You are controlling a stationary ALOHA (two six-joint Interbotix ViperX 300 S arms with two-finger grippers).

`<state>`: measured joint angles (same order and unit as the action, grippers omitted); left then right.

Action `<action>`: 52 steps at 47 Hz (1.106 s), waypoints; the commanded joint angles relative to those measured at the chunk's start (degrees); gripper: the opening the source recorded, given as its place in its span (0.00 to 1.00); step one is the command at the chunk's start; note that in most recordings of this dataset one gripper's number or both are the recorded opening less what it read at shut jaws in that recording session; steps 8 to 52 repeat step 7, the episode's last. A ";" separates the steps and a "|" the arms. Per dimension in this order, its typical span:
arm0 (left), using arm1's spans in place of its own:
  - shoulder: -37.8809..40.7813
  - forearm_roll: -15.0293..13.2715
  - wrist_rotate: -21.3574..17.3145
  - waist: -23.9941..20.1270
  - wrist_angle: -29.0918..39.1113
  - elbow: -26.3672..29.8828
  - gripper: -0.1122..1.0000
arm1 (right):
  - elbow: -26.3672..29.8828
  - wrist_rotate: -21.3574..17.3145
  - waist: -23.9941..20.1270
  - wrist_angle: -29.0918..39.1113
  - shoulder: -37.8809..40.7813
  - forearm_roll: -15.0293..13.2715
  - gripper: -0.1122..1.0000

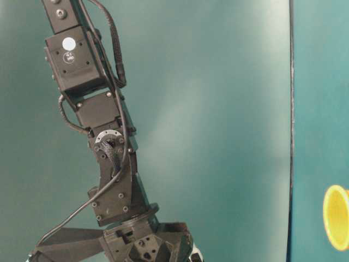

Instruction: Move the block to the left with right arm.

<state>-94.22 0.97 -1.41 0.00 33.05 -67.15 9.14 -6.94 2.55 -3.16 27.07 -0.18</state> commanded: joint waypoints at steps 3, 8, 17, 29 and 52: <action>0.97 0.00 -0.09 -0.09 -0.44 1.32 0.10 | 1.85 -0.09 -0.09 -0.70 -1.14 0.00 0.46; 1.05 -0.09 -0.09 -0.18 -0.44 1.32 0.10 | 1.85 -0.09 -0.09 -0.70 -1.14 0.00 0.46; 1.05 -0.09 -0.09 -0.18 -0.44 1.32 0.10 | 1.85 -0.09 -0.09 -0.70 -1.14 0.00 0.46; 1.05 -0.09 -0.09 -0.18 -0.44 1.32 0.10 | 1.85 -0.09 -0.09 -0.70 -1.14 0.00 0.46; 1.05 -0.09 -0.09 -0.18 -0.44 1.32 0.10 | 1.85 -0.09 -0.09 -0.70 -1.14 0.00 0.46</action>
